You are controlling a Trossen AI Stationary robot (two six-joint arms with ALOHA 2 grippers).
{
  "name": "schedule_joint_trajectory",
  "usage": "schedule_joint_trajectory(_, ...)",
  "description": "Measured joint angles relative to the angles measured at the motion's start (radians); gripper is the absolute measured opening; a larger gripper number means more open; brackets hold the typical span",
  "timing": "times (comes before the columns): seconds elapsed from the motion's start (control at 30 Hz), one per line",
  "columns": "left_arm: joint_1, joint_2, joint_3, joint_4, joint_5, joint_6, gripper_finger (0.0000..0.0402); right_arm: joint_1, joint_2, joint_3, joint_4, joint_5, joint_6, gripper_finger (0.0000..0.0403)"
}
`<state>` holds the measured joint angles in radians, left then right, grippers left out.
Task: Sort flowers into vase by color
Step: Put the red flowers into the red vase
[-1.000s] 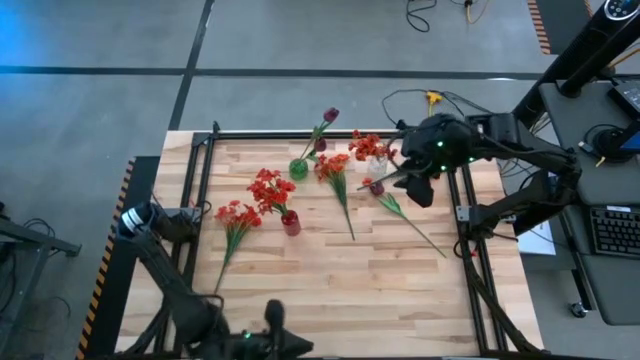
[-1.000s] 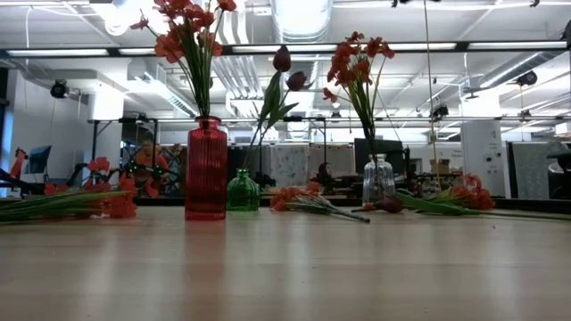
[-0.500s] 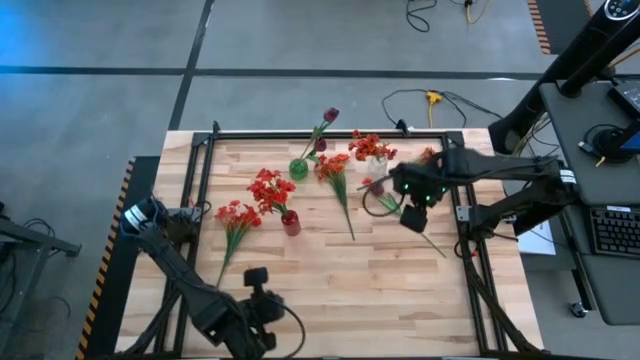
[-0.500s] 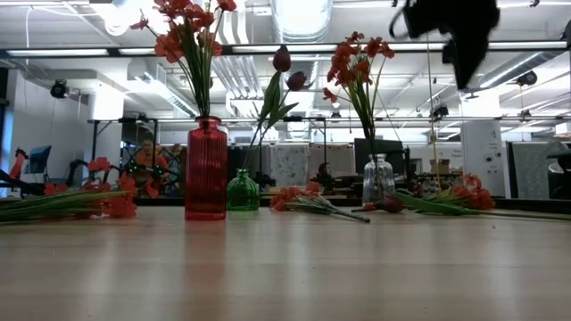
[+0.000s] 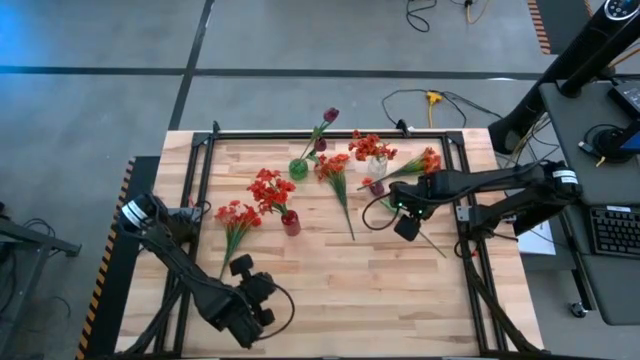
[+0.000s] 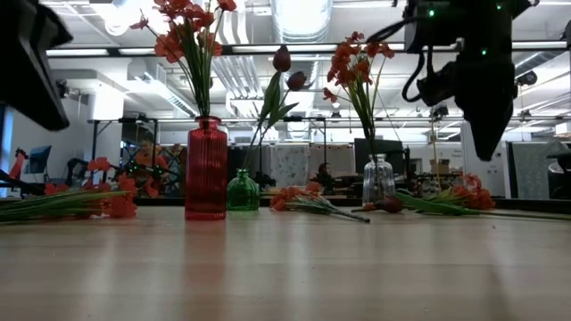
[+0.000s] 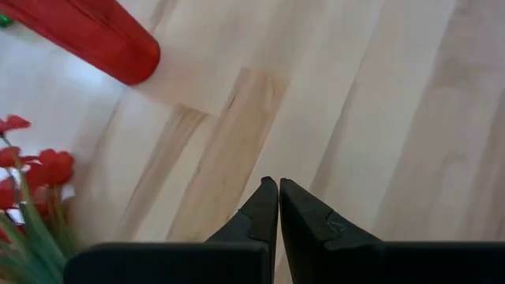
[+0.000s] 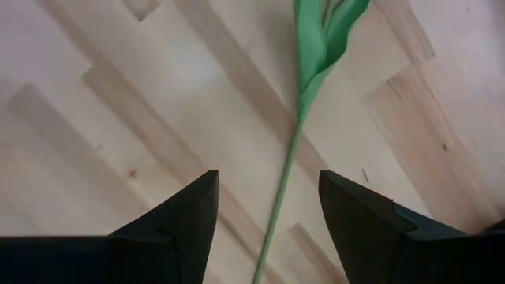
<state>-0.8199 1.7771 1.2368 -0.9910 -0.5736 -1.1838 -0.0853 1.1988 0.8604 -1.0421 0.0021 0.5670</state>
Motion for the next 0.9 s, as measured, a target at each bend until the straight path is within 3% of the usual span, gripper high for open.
schedule_joint_trajectory(0.33, -0.04, -0.2, -0.234, 0.298, 0.038, 0.031, 0.0, 0.0, 0.0, -0.052, 0.127, 0.051, 0.017, 0.0209)
schedule_joint_trajectory(0.53, -0.021, -0.281, -0.264, 0.137, 0.046, -0.293, 0.0, 0.0, 0.0, -0.054, 0.168, 0.052, 0.017, 0.021)
schedule_joint_trajectory(0.7, 0.012, -0.271, -0.265, -0.069, 0.222, -0.535, 0.0, 0.0, 0.0, -0.054, 0.23, 0.053, 0.016, 0.021)
schedule_joint_trajectory(0.77, 0.02, -0.254, -0.265, -0.13, 0.266, -0.597, 0.0, 0.0, 0.0, -0.054, 0.259, 0.054, 0.011, 0.021)
schedule_joint_trajectory(0.9, 0.027, -0.223, -0.266, -0.143, 0.26, -0.617, 0.0, 0.0, 0.0, -0.054, 0.306, 0.054, -0.003, 0.021)
